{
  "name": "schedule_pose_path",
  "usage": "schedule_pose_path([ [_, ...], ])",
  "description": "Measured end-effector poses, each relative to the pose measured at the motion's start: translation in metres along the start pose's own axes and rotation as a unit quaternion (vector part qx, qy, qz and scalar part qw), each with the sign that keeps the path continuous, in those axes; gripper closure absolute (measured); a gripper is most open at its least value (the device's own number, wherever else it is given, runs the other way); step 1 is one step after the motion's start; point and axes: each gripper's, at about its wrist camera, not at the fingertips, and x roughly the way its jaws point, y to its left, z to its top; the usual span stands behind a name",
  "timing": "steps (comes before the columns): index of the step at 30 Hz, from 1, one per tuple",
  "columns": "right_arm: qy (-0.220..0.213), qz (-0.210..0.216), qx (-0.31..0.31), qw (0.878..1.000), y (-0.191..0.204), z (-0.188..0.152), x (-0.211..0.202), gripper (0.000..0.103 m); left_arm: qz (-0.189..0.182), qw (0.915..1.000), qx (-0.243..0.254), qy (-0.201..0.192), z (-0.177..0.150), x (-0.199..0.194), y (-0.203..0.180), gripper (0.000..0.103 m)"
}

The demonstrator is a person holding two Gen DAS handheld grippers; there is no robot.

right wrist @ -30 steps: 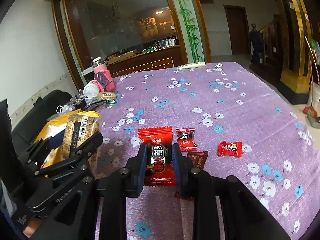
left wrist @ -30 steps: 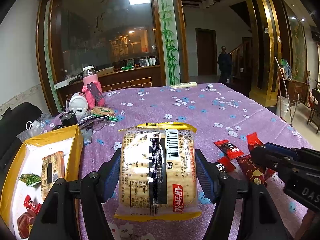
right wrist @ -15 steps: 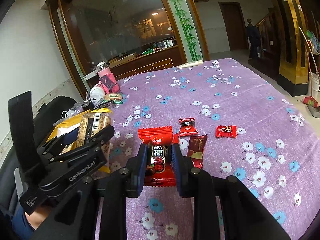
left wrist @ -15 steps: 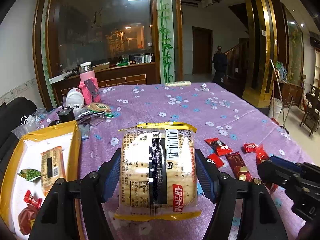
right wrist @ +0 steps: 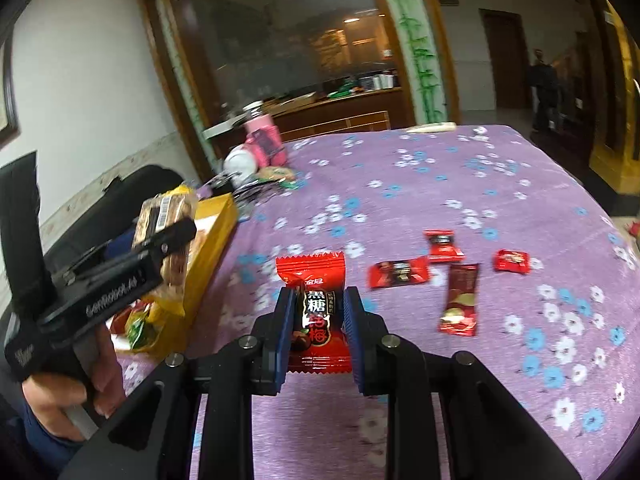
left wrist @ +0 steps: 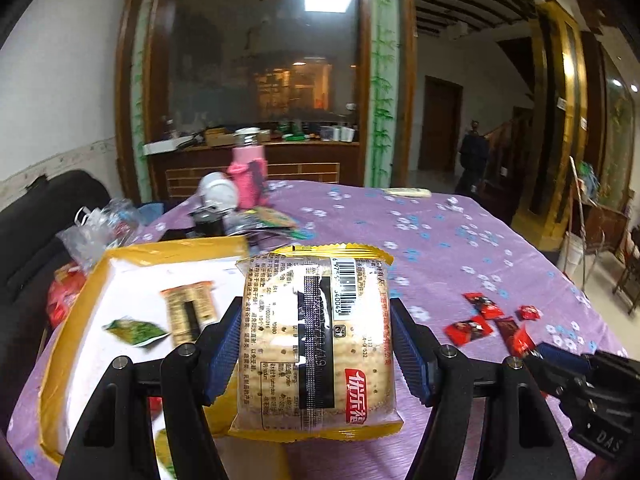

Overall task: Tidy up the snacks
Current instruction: 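Lift both held snacks and carry them toward the white tray, then lower the cracker pack and red candy into the tray and open both grippers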

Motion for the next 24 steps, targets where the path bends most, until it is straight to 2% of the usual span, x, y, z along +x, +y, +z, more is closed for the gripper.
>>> schedule_pose_path([
  [8,0.018,0.032,-0.035,0.999,0.036,-0.003,0.008,0.079,0.049,0.9976,-0.05,0.007,-0.004,0.001,0.062,0.03],
  [17,0.043,0.073,-0.061,0.995,0.071,-0.003,0.022,0.079,0.116,0.985,-0.122,0.04,-0.017,0.008,0.143,0.03],
  [24,0.075,0.116,-0.069,0.988,0.101,0.005,0.047,0.079,0.118,0.9781,-0.15,0.083,-0.03,0.021,0.168,0.03],
])
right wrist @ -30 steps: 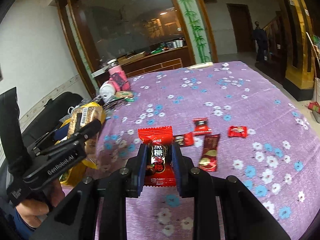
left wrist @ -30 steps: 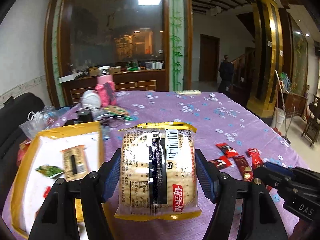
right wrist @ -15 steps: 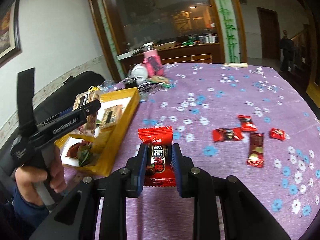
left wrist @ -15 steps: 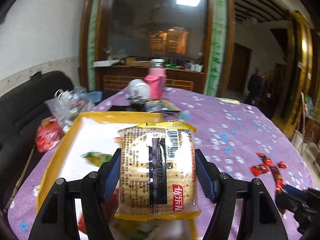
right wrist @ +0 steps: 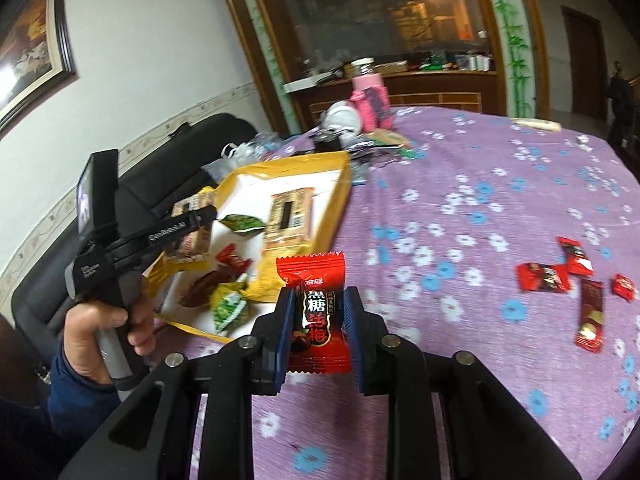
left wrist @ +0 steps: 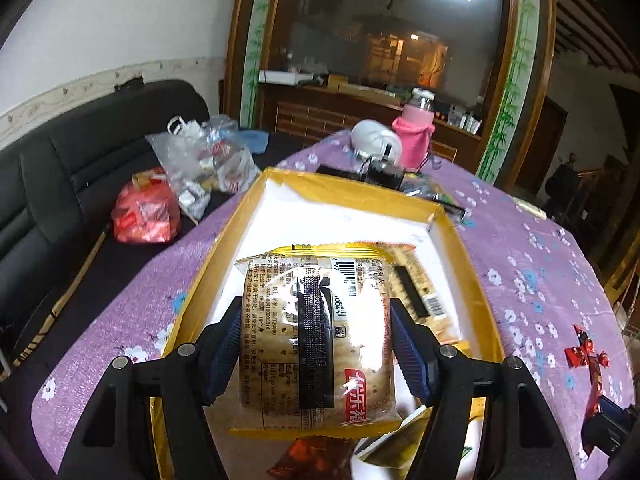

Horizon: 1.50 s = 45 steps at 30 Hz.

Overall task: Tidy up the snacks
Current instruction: 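Lower the cracker pack and red candy into the tray and open both grippers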

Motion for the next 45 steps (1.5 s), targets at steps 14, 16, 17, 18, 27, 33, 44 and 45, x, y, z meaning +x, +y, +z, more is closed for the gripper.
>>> schedule_pose_path([
  [14,0.06,0.047,-0.007,0.997,0.045,0.035,0.076,0.079,0.018,0.9989,-0.02,0.039,-0.003,0.019,0.027,0.03],
  [16,0.065,0.048,-0.01,0.997,0.051,0.037,0.085,0.079,0.017,0.9987,-0.021,0.042,-0.004,0.021,0.028,0.03],
  [17,0.067,0.047,-0.012,0.997,0.054,0.037,0.088,0.079,0.016,0.9988,-0.021,0.043,-0.003,0.022,0.028,0.03],
  [18,0.068,0.044,-0.015,0.997,0.056,0.038,0.092,0.079,0.016,0.9988,-0.02,0.042,-0.003,0.022,0.028,0.03],
  [27,0.087,0.042,-0.023,0.995,0.063,0.038,0.122,0.079,0.019,0.9987,-0.006,0.047,-0.003,0.024,0.026,0.03],
  [33,0.097,0.043,-0.02,0.994,0.06,0.032,0.134,0.079,0.024,0.9984,0.004,0.052,-0.003,0.026,0.024,0.03],
  [44,0.095,0.039,-0.026,0.994,0.064,0.029,0.134,0.079,0.025,0.9982,0.007,0.053,-0.004,0.028,0.024,0.03],
  [45,0.095,0.039,-0.026,0.994,0.064,0.029,0.134,0.079,0.025,0.9983,0.007,0.053,-0.004,0.028,0.024,0.03],
])
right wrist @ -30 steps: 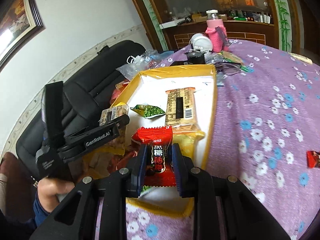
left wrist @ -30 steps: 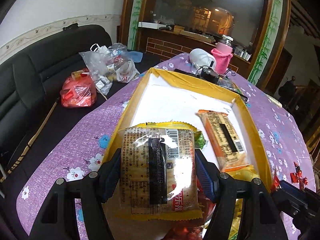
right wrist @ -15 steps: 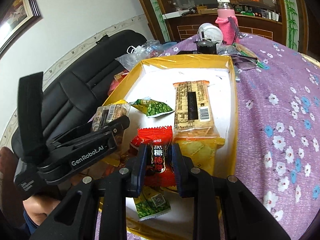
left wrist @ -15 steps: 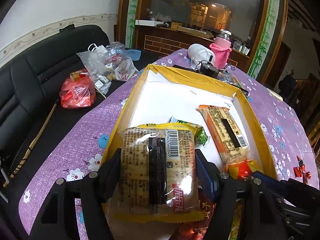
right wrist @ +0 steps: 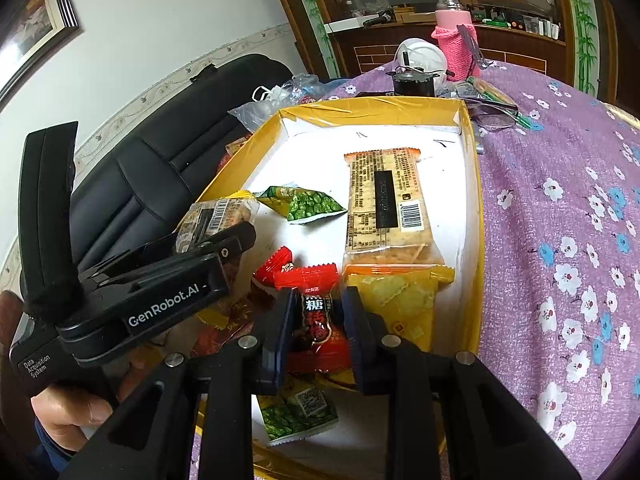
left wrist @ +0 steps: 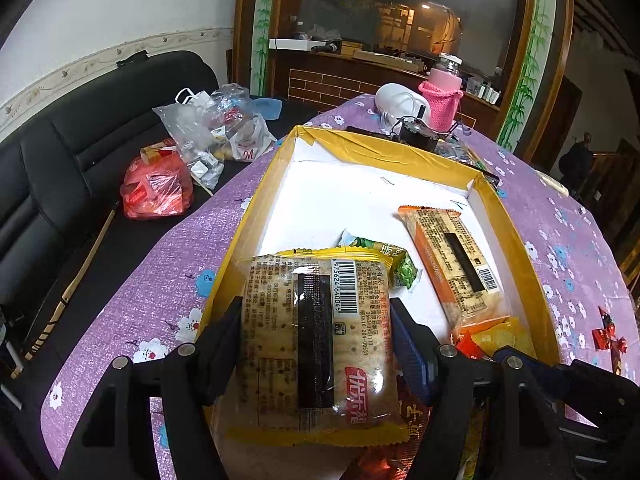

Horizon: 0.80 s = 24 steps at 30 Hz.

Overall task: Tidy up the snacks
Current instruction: 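Lower the cracker pack and red candy into the tray and open both grippers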

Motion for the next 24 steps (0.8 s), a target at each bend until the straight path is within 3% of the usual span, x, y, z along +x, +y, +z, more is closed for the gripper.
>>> schedule_pose_path([
  [12,-0.01,0.01,-0.001,1.0,0.003,-0.001,-0.012,0.079,-0.004,1.0,-0.005,-0.004,0.0,-0.003,0.002,0.027],
  [24,-0.044,0.002,0.021,0.999,-0.014,-0.007,-0.051,0.079,-0.02,0.9994,0.001,-0.027,0.003,-0.023,-0.005,0.025],
])
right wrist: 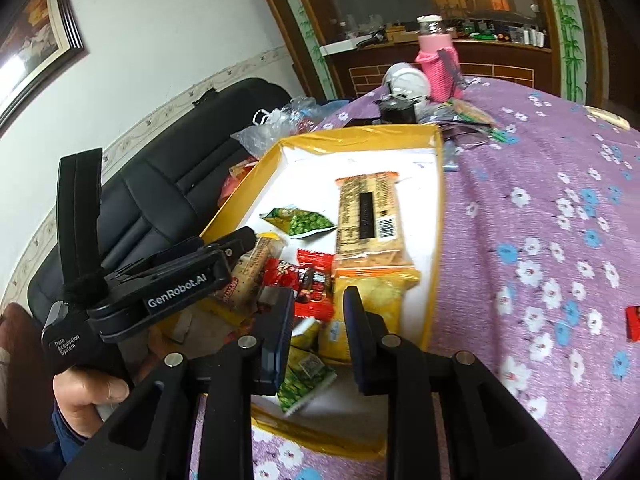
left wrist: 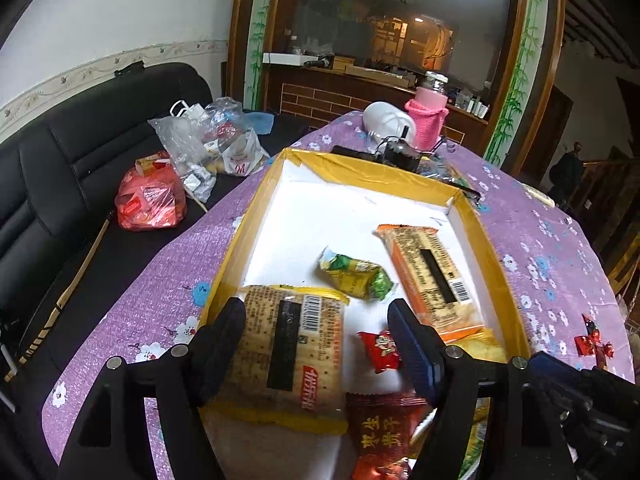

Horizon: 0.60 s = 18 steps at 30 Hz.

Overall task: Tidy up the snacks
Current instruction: 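Move both grippers back to the remaining red candies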

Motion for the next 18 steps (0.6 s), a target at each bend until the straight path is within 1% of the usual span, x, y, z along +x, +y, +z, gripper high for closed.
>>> schedule_pose_path([
  [8,-0.017,-0.011,0.039,0.999,-0.033,-0.006,-0.023,0.075,-0.014,0.9995,0.027,-0.004,-0.002,-0.009,-0.024,0.025],
  [15,-0.022,-0.028,0.08,0.996,-0.065,-0.015,-0.041,0.073,-0.036,0.9967,0.073,0.003,-0.01,-0.015,-0.063,0.025],
  [18,-0.026,-0.039,0.096,0.994,-0.082,-0.018,-0.052,0.068,-0.046,0.9943,0.096,0.004,-0.013,-0.018,-0.083,0.025],
])
